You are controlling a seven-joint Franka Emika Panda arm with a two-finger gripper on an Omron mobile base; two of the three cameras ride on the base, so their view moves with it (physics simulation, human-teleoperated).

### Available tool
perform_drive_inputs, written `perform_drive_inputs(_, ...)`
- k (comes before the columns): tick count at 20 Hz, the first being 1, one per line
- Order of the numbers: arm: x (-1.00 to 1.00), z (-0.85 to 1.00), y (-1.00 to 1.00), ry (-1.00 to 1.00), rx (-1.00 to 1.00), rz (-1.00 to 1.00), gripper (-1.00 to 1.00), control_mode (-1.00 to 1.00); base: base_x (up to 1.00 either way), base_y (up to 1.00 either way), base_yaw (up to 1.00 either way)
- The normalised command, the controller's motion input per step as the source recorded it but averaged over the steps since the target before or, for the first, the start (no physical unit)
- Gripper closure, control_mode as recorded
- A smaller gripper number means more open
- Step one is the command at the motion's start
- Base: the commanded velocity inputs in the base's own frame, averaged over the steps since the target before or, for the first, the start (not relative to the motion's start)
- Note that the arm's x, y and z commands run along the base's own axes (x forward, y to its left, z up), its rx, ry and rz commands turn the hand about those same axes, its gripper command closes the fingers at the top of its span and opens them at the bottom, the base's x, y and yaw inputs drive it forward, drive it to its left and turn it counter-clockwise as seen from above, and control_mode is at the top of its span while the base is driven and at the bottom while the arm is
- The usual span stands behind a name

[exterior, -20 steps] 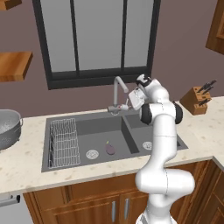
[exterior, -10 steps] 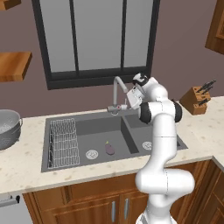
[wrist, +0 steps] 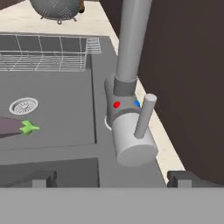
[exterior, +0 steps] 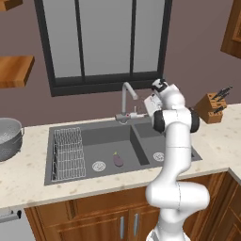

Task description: Turn on the sink faucet. Then move the eggplant from the counter to the sink. Turn off the sink. Move the vegetable from the sink to the pot next to the stove. Finally move the pot to the front left burner.

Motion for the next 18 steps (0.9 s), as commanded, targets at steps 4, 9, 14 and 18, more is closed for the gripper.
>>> perform_drive_inputs(4,-0.55,0.02,-0.38,-0.07,0.02,0.0,-1.0,-1.0,0.0,0.0,0.0)
perform_drive_inputs(9,-0.73,0.13,-0.34,-0.1,0.0,0.0,-1.0,-1.0,0.0,0.0,0.0)
perform_drive_inputs(14,-0.8,0.15,-0.11,-0.11,0.0,0.03,-1.0,-1.0,0.0,0.0,0.0)
perform_drive_inputs(18,-0.79,0.23,0.0,-0.12,0.0,0.05,-1.0,-1.0,0.0,0.0,0.0)
